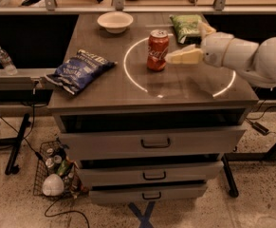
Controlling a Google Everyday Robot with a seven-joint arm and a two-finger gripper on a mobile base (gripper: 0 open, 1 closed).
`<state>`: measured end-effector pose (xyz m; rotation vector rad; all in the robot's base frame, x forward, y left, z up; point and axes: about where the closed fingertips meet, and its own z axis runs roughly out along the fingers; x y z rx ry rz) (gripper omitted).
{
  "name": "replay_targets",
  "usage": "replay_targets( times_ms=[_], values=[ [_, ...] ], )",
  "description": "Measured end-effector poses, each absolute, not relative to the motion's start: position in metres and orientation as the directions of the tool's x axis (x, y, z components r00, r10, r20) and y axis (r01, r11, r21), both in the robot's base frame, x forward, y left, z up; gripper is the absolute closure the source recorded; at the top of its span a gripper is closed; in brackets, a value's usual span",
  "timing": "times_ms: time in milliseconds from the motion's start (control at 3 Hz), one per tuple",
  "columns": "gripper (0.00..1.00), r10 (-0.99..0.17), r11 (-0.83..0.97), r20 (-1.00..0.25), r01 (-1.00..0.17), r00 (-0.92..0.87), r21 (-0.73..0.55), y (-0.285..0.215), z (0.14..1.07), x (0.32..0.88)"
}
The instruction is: Place coke can upright
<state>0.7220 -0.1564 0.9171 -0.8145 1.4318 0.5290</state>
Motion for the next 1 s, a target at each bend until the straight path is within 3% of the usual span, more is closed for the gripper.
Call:
replay_targets(
  times_ms=[333,667,1000],
  values=[
    [0.00,-0.200,0.698,-0.970,-0.674,0.139,-0.240,-0.210,0.956,0.716],
    [0.00,-0.237,0.789,-0.942,-0.520,0.237,-0.329,-0.263,1.024,0.695],
    [0.00,-0.233,0.785,-0.945,-0.529,0.229,-0.321,-0.259,1.019,0.698]
  ],
)
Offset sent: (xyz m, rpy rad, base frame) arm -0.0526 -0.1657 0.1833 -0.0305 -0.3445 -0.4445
